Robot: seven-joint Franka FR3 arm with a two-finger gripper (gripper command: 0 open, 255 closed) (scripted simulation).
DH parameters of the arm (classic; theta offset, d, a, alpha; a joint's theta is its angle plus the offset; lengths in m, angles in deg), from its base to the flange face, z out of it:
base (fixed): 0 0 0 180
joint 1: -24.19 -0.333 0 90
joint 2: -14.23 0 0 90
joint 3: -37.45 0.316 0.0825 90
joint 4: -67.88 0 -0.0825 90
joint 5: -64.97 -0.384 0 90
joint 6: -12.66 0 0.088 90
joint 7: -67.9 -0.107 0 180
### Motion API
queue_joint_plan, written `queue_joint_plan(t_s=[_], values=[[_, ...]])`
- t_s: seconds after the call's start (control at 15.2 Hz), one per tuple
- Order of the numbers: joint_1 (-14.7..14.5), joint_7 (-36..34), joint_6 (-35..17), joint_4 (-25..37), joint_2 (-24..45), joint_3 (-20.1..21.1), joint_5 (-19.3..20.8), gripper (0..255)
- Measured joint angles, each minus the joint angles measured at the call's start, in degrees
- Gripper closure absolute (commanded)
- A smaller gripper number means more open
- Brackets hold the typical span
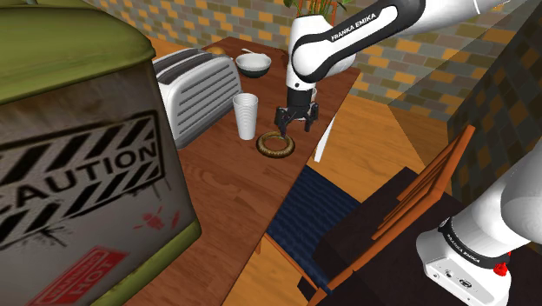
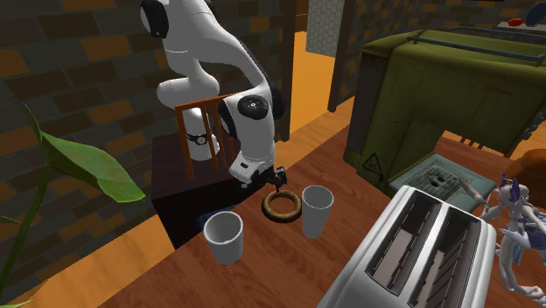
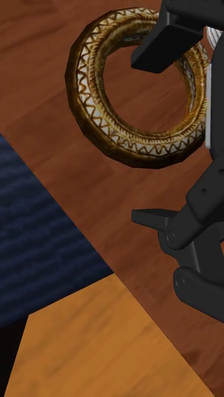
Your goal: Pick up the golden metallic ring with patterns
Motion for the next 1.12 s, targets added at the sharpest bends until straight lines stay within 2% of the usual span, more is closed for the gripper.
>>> queue_joint_plan(t_s=[0.2, 0.59, 0.66, 1.12], values=[[-0.3, -1.2, -1.3, 2.8, 4.0, -0.3, 0.7, 0], [-0.6, -1.3, -5.1, 2.0, 7.1, -0.5, 1.1, 0], [-0.6, -1.3, -5.3, 1.9, 7.2, -0.5, 1.1, 255], [-0.5, -1.3, -5.5, 1.9, 7.0, -0.5, 1.1, 255]])
